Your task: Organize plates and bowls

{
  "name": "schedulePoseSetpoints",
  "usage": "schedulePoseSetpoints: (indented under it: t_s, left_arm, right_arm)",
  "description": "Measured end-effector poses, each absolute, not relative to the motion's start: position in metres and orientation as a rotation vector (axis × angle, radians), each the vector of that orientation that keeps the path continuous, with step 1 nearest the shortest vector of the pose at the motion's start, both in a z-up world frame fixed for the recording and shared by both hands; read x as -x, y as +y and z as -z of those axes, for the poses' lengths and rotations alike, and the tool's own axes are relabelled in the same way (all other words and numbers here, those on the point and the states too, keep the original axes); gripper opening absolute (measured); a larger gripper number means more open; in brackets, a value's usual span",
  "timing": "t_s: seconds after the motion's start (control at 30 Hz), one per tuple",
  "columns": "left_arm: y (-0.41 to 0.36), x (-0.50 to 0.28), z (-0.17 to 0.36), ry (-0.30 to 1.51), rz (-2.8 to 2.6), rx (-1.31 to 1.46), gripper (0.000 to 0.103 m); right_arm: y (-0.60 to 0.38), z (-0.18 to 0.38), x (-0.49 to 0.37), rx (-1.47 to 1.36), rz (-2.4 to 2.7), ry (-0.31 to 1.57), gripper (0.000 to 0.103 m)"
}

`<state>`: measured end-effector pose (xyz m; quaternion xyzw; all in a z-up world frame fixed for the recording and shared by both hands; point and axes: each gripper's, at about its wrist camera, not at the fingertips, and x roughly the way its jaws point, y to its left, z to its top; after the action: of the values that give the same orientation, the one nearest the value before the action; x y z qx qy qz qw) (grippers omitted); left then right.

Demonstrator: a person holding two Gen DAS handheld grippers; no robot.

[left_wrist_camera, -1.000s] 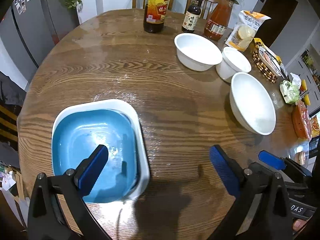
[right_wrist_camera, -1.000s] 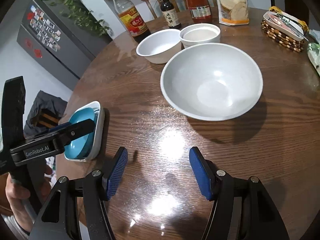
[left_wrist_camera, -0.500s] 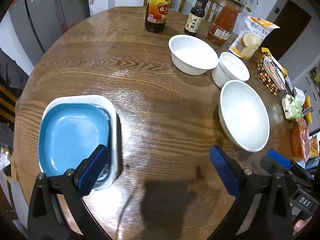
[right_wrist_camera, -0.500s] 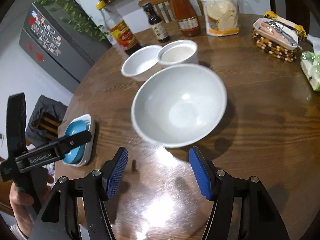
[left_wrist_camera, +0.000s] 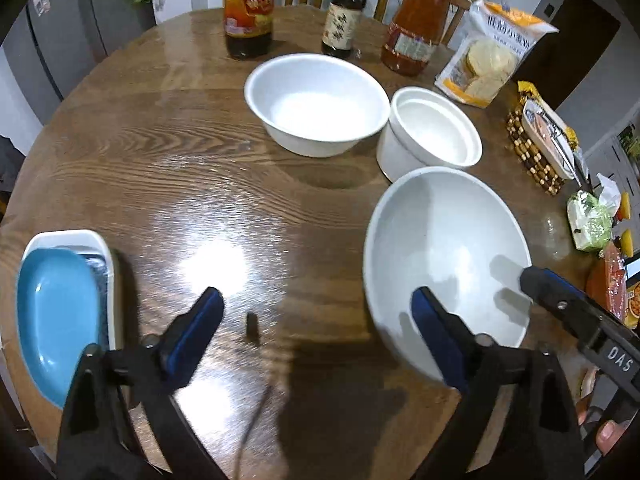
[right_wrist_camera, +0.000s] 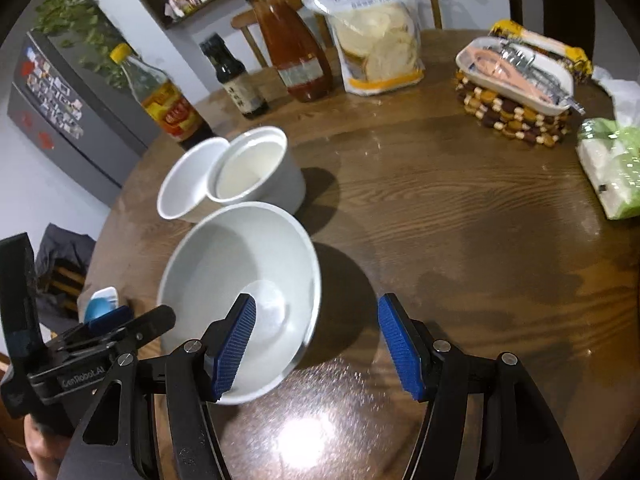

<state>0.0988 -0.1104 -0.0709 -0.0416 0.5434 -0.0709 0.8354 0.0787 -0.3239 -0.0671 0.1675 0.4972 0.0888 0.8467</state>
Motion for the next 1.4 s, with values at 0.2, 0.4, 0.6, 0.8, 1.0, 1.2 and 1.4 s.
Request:
schedulePoseSetpoints:
  t_s: [0.2,0.4,0.6,0.8,1.0,1.2,1.4]
  left_arm:
    - [-0.12,-0.107,0.082,1.186,0.154,0.094,0.057]
    - [-0.124,-0.109,0.083,1.194,0.175,0.104,0.042]
    - [-0.129,-0.104,0.082,1.184,0.199,0.073,0.015]
    - [-0.111,-0.091,0.07,1.141,0.182,0.073,0.016]
    - [-0.086,-0.076,0.061,1.119,0.145,0.079,0.016]
    - [-0.059,-0.065,0.06,1.12,0.096,0.102,0.015]
    - [-0.043,-0.058,0.065,1.136,0.075,0.12,0.015]
  right_arm:
    - [-0.316,0.083,-0.088,-0.347,-0.228,1.088,0.065]
    - [-0.31,0.09,-0.091,-0.368,-0.281,1.12,0.041]
    - [-0.298,0.083,-0.088,-0.34,-0.306,1.109,0.021]
    - [-0.279,0.069,-0.082,-0.305,-0.329,1.084,0.021]
    - [-0.249,0.061,-0.078,-0.264,-0.375,1.081,0.021]
    - [-0.223,0.065,-0.076,-0.241,-0.42,1.101,0.021]
    - [-0.207,0.068,-0.074,-0.213,-0.433,1.117,0.021]
